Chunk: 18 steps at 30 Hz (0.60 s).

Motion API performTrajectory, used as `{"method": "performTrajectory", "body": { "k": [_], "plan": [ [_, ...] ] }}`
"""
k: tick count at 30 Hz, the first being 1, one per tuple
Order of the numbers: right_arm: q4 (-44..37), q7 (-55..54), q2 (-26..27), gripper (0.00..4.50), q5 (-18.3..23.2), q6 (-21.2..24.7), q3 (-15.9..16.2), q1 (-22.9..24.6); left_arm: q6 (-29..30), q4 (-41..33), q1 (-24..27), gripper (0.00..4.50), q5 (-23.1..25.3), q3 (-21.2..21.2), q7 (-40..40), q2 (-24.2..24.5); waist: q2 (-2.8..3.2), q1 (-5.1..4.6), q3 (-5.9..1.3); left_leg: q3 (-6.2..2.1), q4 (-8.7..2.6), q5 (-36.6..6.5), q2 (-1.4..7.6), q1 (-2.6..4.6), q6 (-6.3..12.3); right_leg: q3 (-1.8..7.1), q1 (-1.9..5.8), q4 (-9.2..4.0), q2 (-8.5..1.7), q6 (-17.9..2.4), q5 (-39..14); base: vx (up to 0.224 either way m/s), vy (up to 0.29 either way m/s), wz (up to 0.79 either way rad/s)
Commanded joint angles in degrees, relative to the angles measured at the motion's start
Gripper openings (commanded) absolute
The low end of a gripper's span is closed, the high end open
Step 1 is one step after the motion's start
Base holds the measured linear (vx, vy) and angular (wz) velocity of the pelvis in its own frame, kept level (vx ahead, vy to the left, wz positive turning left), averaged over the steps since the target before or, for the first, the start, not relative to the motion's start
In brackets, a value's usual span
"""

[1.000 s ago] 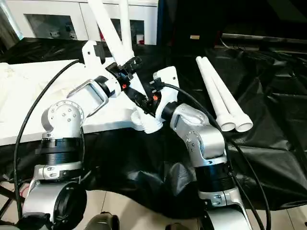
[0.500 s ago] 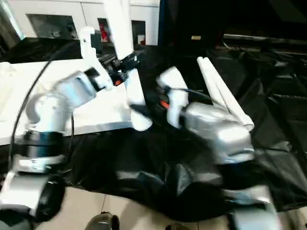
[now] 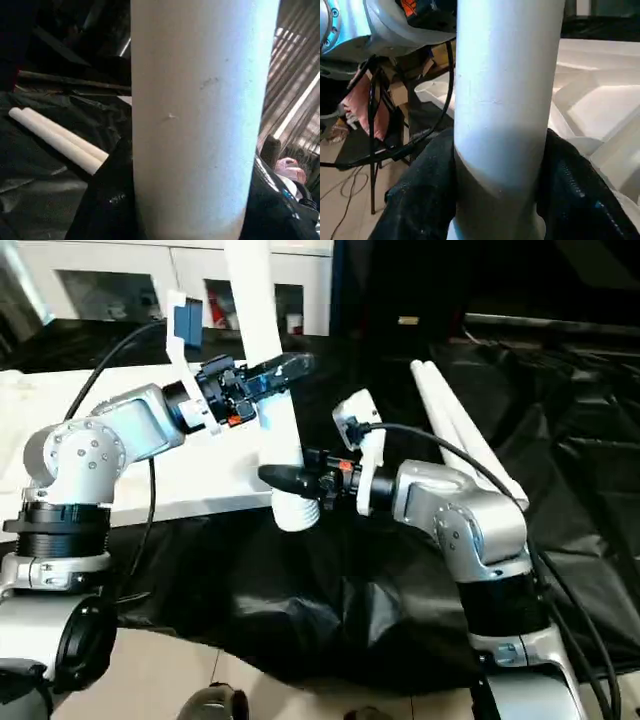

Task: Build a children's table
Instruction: Pick table leg

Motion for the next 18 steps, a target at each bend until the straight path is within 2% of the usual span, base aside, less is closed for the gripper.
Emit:
{"method": "performTrajectory", "body": {
  "k": [1,2,3,5,7,10,12,14,18],
  "plan": [
    [1.27,-3.80,0.43,1.92,-1.13,-0.43,-2.39,-1.08,0.21,0.14,-1.03,1.86,-0.36,-0.70,-0.03,-0.73,-0.46,-0.14,-5.99,-0.25,-3.69,-7.94,0.81,1.14,-1.18,2.65,3.34,-4.54,-4.12,-10.11,-9.12,0.000,0.000,0.00],
    [1.26,-3.97,0.58,1.92,-1.10,-0.43,-2.42,-1.11,0.14,0.14,-1.00,1.86,-0.25,-0.68,0.14,-0.77,-0.42,-0.14,-6.01,-0.27,-3.73,-7.98,0.84,1.16,-1.23,2.63,3.34,-4.53,-4.12,-10.07,-9.27,0.000,0.000,0.00],
    [1.20,-4.33,0.91,1.90,-1.11,-0.48,-2.48,-1.16,-0.02,-0.23,-0.82,2.21,0.13,-1.07,0.18,-0.69,-0.42,-0.15,-6.03,-0.28,-3.72,-7.99,0.88,1.24,-1.34,2.62,3.31,-4.51,-4.10,-9.97,-9.28,0.000,0.000,0.00],
    [1.16,-5.07,1.88,1.89,-0.85,-0.56,-2.73,-1.27,-1.37,-0.87,-0.56,2.56,1.67,-0.77,3.94,-1.99,-0.36,-0.23,-6.00,-0.27,-3.74,-8.27,0.91,1.22,-1.50,2.66,3.27,-4.50,-4.05,-9.99,-9.13,0.000,0.000,0.00],
    [1.16,-5.37,2.21,1.89,-0.69,-0.62,-2.87,-1.28,-2.23,-0.65,-0.64,2.58,3.17,-0.28,7.53,-2.82,-0.37,-0.05,-6.00,-0.20,-3.68,-8.49,1.00,1.47,-1.62,2.73,3.12,-4.70,-4.12,-10.00,-9.12,0.000,0.000,0.00],
    [1.19,-5.49,2.38,1.89,-0.45,-0.78,-3.09,-1.22,-2.78,-0.70,-0.14,2.61,4.90,-0.44,10.28,-3.01,-0.48,-0.09,-6.03,-0.29,-3.76,-8.25,0.83,1.20,-1.66,2.64,3.41,-4.67,-4.11,-9.20,-9.65,0.000,0.000,0.00],
    [1.39,-5.12,2.33,1.89,0.01,-0.77,-3.36,-1.32,-1.94,-1.17,0.81,2.61,2.90,0.24,8.89,-3.29,-0.70,-0.04,-6.11,-0.23,-3.66,-7.15,0.79,1.13,-1.33,2.65,3.45,-4.52,-4.12,-9.30,-8.79,0.000,0.000,0.00],
    [1.46,-4.41,2.12,1.89,0.47,-0.82,-3.48,-1.33,-2.14,-1.13,1.27,2.32,2.35,0.48,7.94,-3.24,-0.68,-0.09,-6.11,-0.18,-3.60,-6.86,0.73,1.05,-1.13,2.63,3.43,-4.50,-4.07,-9.61,-8.23,0.000,0.000,0.00],
    [1.57,-3.36,1.57,1.89,1.01,-0.79,-3.35,-1.44,-1.84,-1.13,1.06,2.01,0.03,1.39,4.93,-2.98,-0.70,-0.17,-6.04,-0.15,-3.64,-7.52,0.78,1.17,-0.96,2.61,3.34,-4.61,-4.04,-9.65,-9.13,0.000,0.000,0.00]
  ]
}}
